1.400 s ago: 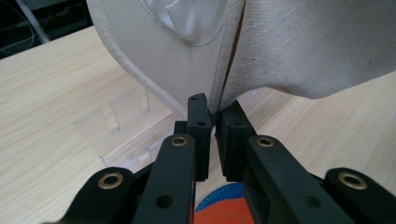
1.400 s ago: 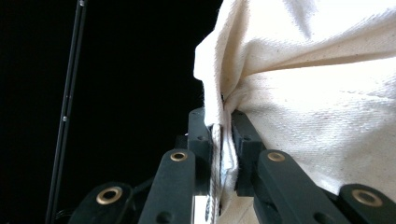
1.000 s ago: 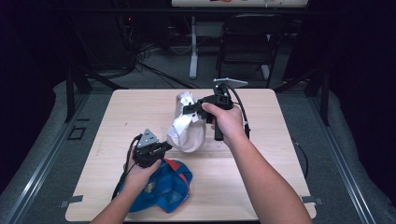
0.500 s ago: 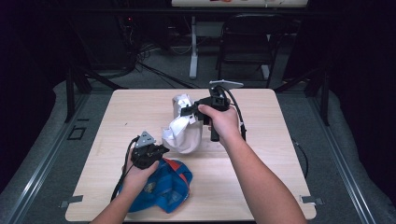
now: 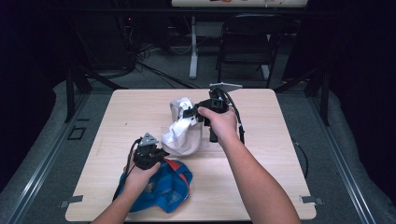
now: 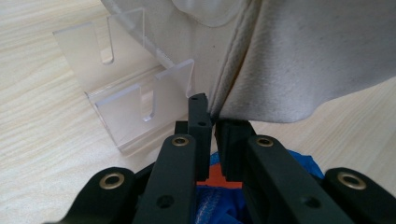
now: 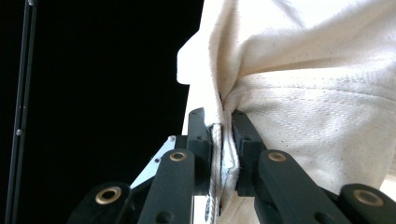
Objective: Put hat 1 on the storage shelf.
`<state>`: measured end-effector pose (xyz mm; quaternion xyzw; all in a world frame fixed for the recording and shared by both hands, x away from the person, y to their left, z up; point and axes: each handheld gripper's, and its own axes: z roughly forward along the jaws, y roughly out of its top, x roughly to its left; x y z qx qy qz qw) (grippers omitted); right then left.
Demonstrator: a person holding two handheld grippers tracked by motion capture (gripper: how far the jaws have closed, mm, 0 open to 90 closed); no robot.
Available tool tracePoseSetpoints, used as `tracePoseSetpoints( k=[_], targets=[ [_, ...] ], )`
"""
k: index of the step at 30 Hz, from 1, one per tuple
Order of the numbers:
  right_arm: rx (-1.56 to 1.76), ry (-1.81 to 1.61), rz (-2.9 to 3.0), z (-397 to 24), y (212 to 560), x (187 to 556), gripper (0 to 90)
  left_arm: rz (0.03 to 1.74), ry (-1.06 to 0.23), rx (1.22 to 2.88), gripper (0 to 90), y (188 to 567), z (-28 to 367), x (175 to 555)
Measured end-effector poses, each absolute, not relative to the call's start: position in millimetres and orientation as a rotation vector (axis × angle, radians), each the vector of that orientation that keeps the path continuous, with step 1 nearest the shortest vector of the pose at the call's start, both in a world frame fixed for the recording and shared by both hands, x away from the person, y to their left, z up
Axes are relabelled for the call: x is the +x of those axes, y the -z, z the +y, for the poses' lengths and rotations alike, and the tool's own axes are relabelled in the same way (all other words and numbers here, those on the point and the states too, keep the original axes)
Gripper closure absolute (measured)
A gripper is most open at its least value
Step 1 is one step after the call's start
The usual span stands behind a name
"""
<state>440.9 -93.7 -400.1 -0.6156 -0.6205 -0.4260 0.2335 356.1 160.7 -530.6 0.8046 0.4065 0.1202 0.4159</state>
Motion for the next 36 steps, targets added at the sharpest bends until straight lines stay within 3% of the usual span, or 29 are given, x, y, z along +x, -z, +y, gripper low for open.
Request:
tracePoseSetpoints(
  k=[7, 12, 17, 26, 36],
  targets=[
    [-1.726, 1.176, -1.693, -100.7, 414.3, 444.6, 79.8, 1.018, -0.331, 2.005, 83.2, 530.9, 160.9, 352.4],
    [-1.728, 1.216, -1.715, -106.9, 412.3, 441.1, 72.7, 0.974, -0.349, 1.983, 66.0, 523.4, 166.8, 341.5],
    [-1.748, 1.323, -1.797, -118.6, 402.5, 427.7, 61.4, 0.969, -0.356, 1.965, 55.7, 517.3, 182.3, 326.8],
    [-1.676, 1.447, -1.833, -149.3, 389.4, 392.8, 59.5, 1.011, -0.392, 1.955, 51.9, 511.0, 218.6, 310.0],
    [-1.653, 1.468, -1.965, -169.0, 417.0, 349.7, 59.8, 1.090, -0.426, 1.930, 51.0, 526.7, 253.8, 300.1]
  ],
)
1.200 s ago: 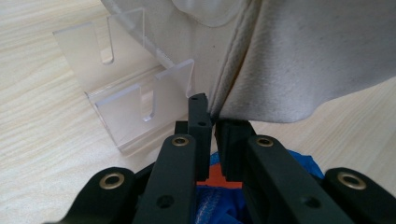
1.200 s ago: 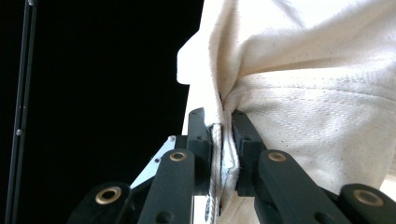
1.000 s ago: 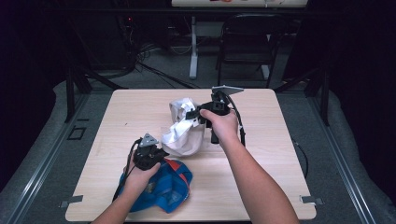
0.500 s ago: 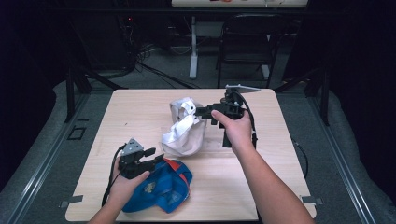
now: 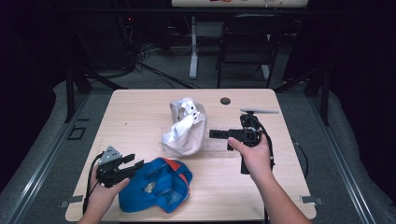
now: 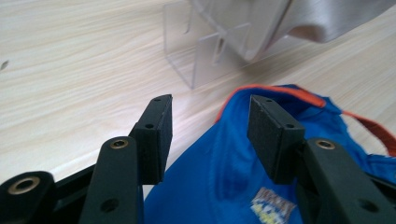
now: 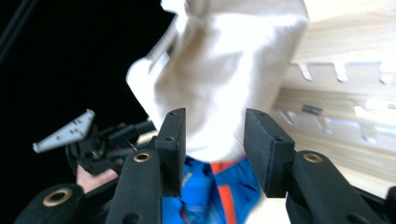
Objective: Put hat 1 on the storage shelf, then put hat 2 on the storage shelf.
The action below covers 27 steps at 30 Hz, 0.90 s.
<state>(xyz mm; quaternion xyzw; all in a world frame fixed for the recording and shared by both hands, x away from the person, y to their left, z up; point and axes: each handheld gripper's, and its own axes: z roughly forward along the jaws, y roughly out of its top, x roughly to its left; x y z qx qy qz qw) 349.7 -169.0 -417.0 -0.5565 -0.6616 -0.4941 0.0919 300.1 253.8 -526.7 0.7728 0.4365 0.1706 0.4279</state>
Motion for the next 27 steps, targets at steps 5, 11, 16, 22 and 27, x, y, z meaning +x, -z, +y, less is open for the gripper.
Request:
tracePoseSetpoints(
  k=[5, 11, 16, 22, 27],
  targets=[
    [-1.683, 1.438, -2.030, -176.1, 447.3, 334.0, 60.2, 1.133, -0.425, 1.929, 51.2, 537.7, 266.0, 304.4],
    [-1.713, 1.397, -2.107, -174.5, 479.5, 322.1, 60.4, 1.152, -0.423, 1.920, 51.1, 543.9, 275.4, 304.6],
    [-1.719, 1.383, -2.121, -171.9, 502.3, 312.5, 60.3, 1.151, -0.443, 1.924, 50.4, 545.1, 276.1, 302.9],
    [-1.702, 1.359, -2.137, -165.7, 522.4, 309.1, 60.4, 1.155, -0.443, 1.942, 50.2, 546.7, 274.7, 301.3],
    [-1.663, 1.318, -2.189, -154.7, 528.9, 307.9, 60.3, 1.143, -0.451, 1.954, 49.2, 546.4, 273.3, 298.8]
  ],
)
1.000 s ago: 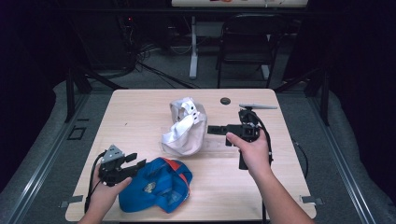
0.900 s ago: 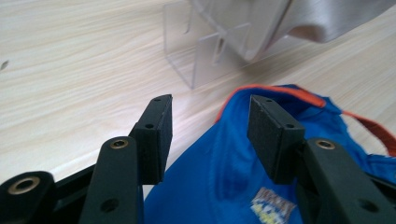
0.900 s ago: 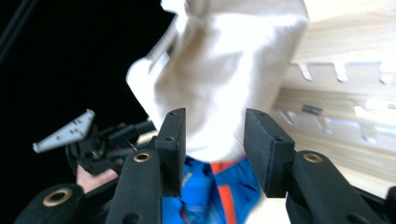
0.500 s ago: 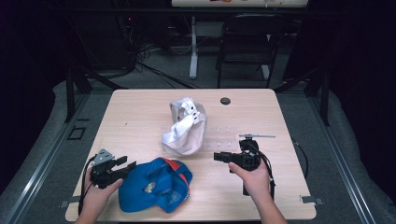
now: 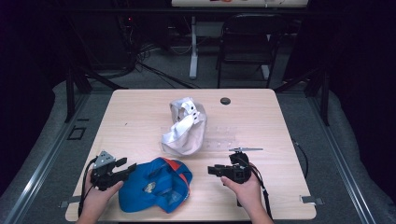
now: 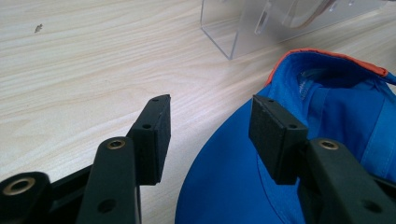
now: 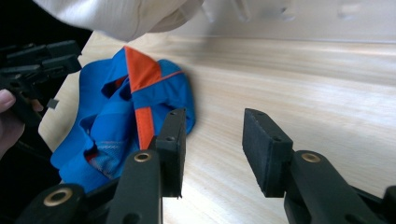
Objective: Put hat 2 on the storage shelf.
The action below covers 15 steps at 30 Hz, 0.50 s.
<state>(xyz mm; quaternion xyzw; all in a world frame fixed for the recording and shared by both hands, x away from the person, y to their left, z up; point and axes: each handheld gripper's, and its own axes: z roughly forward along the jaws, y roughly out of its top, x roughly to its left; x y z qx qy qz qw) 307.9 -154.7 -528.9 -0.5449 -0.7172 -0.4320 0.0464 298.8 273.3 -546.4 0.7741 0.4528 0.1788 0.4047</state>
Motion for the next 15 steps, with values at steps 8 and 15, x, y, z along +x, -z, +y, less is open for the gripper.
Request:
tracePoseSetpoints(
  k=[8, 15],
  targets=[
    [-1.581, 1.245, -2.211, -133.0, 539.5, 307.5, 59.9, 1.146, -0.472, 1.932, 48.8, 546.2, 276.8, 293.6],
    [-1.481, 1.184, -2.236, -106.5, 551.6, 306.7, 59.8, 1.156, -0.484, 1.925, 47.9, 546.4, 280.3, 291.3]
  ],
)
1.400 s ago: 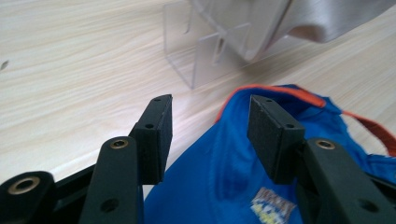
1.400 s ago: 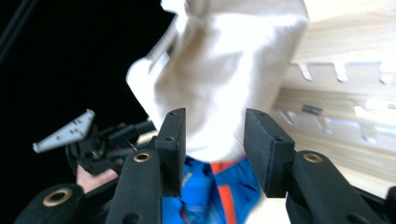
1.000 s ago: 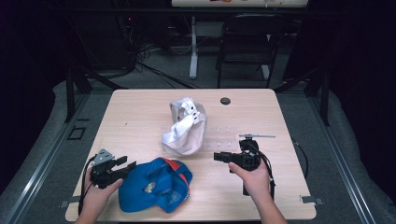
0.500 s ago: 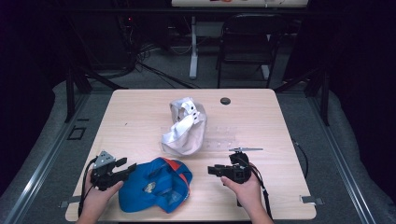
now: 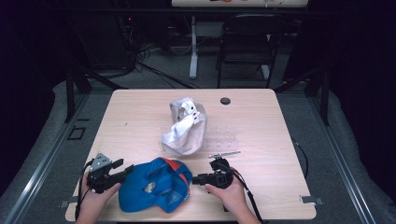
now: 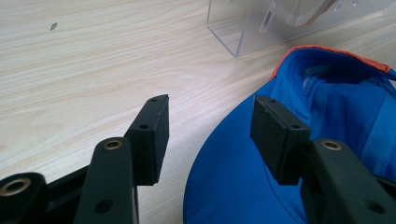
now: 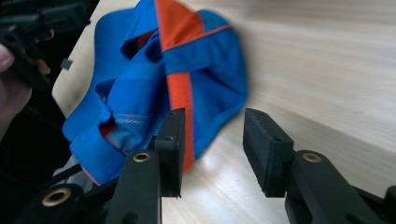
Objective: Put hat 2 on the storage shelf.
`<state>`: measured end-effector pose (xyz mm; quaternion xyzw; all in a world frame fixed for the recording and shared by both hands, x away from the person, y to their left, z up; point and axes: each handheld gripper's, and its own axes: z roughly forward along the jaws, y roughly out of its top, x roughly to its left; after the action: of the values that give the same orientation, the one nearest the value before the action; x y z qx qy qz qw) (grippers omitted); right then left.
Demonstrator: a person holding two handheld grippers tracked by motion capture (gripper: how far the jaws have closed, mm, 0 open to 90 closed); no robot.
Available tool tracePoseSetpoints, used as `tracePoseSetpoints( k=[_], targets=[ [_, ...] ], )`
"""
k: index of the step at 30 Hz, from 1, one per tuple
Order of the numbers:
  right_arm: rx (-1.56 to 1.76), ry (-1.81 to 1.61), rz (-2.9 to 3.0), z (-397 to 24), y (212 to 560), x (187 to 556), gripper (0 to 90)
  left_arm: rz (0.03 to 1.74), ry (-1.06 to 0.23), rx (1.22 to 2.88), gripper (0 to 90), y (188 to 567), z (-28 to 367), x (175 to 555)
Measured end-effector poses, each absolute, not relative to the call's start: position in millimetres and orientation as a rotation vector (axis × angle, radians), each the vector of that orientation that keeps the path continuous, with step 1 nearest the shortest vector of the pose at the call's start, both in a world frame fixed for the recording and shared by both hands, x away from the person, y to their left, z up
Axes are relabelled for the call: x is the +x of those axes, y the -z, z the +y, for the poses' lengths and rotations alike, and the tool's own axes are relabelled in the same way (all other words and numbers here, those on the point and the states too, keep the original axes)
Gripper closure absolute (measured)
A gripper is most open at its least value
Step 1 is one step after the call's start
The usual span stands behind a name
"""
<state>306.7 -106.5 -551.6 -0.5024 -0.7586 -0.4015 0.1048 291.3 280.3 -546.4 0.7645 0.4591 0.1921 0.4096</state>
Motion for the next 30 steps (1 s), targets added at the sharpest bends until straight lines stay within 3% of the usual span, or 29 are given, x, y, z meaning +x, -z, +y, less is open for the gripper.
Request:
tracePoseSetpoints(
  k=[14, 30],
  targets=[
    [-1.390, 1.126, -2.181, -80.9, 567.1, 310.7, 60.8, 1.154, -0.485, 1.931, 47.8, 546.4, 280.3, 291.3],
    [-1.381, 1.120, -2.037, -86.8, 563.9, 313.2, 77.0, 1.158, -0.483, 1.923, 47.8, 546.6, 280.8, 291.4]
  ],
)
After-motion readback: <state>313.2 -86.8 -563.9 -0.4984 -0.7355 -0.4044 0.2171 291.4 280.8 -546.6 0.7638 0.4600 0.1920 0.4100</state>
